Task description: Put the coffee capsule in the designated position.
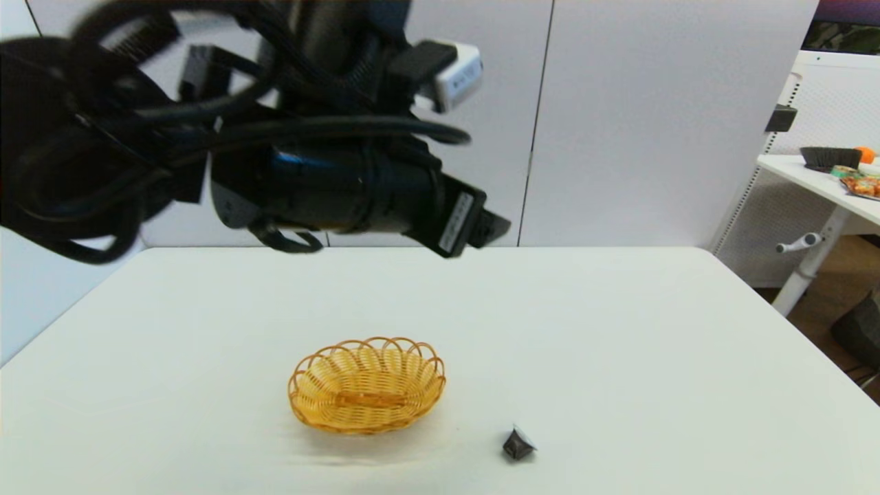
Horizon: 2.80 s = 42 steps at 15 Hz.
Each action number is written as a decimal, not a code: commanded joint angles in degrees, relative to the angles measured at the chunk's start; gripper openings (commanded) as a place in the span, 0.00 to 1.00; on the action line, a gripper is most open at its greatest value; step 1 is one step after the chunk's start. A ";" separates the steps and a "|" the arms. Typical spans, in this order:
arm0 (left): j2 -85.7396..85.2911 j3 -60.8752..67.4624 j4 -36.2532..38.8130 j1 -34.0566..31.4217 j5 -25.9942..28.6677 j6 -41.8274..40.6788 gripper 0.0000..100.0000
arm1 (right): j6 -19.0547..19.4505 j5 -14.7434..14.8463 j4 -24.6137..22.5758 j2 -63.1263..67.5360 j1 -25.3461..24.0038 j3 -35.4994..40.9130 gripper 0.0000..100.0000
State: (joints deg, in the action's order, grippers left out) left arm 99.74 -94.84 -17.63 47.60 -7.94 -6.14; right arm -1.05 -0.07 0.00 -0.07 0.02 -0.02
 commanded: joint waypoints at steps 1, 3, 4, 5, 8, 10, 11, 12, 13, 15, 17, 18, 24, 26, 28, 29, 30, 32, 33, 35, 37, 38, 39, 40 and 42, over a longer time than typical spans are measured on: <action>-7.02 -5.26 -0.30 -10.25 0.03 -9.50 1.00 | -0.01 -0.01 0.00 0.07 -0.02 0.02 1.00; -10.71 -4.91 -0.30 -16.58 0.03 -11.26 1.00 | -0.01 -0.01 0.00 0.07 -0.02 0.02 1.00; -13.08 -3.77 -0.30 -20.09 0.03 -11.08 1.00 | -0.01 -0.01 0.00 0.07 -0.02 -0.06 1.00; -15.10 -2.28 0.05 -22.99 0.03 -10.99 1.00 | -0.01 -0.01 0.00 0.07 -0.02 0.02 1.00; -22.14 5.19 1.46 -30.20 0.03 -11.08 1.00 | -0.01 -0.01 0.00 0.07 -0.02 0.02 1.00; -27.59 13.98 6.03 -34.51 0.03 -11.08 1.00 | -0.01 -0.01 0.00 0.07 -0.02 -0.06 1.00; -30.57 18.64 7.26 -36.18 0.03 -11.08 1.00 | -0.01 -0.01 0.00 0.07 -0.02 0.02 1.00; -33.47 22.60 8.14 -38.38 0.03 -10.99 1.00 | -0.01 -0.01 0.00 0.07 -0.02 0.02 1.00; -36.64 26.99 9.19 -40.84 0.29 -11.08 1.00 | -0.01 -0.01 0.00 0.07 -0.02 0.02 1.00; -44.37 38.50 12.62 -45.49 3.45 -10.82 1.00 | -0.01 -0.01 0.00 0.07 -0.02 -0.06 1.00; -52.11 49.75 15.25 -49.10 6.35 -10.20 1.00 | -0.01 -0.01 0.00 0.07 -0.02 -0.06 1.00; -56.50 55.47 15.69 -49.54 6.53 -9.50 1.00 | -0.01 -0.01 0.00 0.07 -0.02 0.02 1.00; -82.25 82.80 16.75 -49.36 8.02 -6.86 1.00 | -0.01 -0.01 0.00 0.07 -0.02 0.02 1.00; -86.21 87.55 17.89 -49.36 10.84 -6.60 1.00 | -0.01 -0.01 0.00 0.07 -0.02 0.02 1.00; -90.34 90.01 17.98 -49.10 11.36 -4.84 1.00 | -0.01 -0.01 0.00 0.07 -0.02 0.02 1.00; -93.15 91.59 18.07 -48.48 11.36 -3.79 1.00 | -0.01 -0.01 0.00 0.07 -0.02 0.02 1.00; -95.44 93.08 18.33 -48.40 11.36 -3.44 1.00 | -0.01 -0.01 0.00 0.07 -0.02 -0.06 1.00; -98.95 95.72 19.65 -47.78 11.01 -3.44 1.00 | -0.01 -0.01 0.00 0.07 -0.02 -0.06 1.00; -99.66 96.07 20.70 -47.78 11.28 -3.52 1.00 | -0.01 -0.01 0.00 0.07 -0.02 -0.06 1.00; -99.74 97.39 24.04 -47.78 11.19 -2.73 1.00 | -0.01 -0.01 0.00 0.07 -0.02 0.02 1.00; -99.74 97.66 25.01 -47.78 11.10 -1.24 1.00 | -0.01 -0.01 0.00 0.07 -0.02 0.02 1.00; -99.74 97.66 25.01 -47.78 11.01 -0.45 1.00 | -0.01 -0.01 0.00 0.07 -0.02 0.02 1.00; -99.74 97.66 25.01 -47.78 11.01 0.17 1.00 | -0.01 -0.01 0.00 0.07 -0.02 0.02 1.00; -99.74 97.66 25.01 -47.78 11.01 0.17 1.00 | -0.01 -0.01 0.00 0.07 -0.02 -0.06 1.00; -99.74 97.74 25.10 -47.78 10.92 0.43 1.00 | -0.01 -0.01 0.00 0.07 -0.02 0.02 1.00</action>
State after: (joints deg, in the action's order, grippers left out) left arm -0.11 0.00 7.39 -0.13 2.97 -5.71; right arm -1.04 -0.05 0.00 -0.07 0.00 -0.02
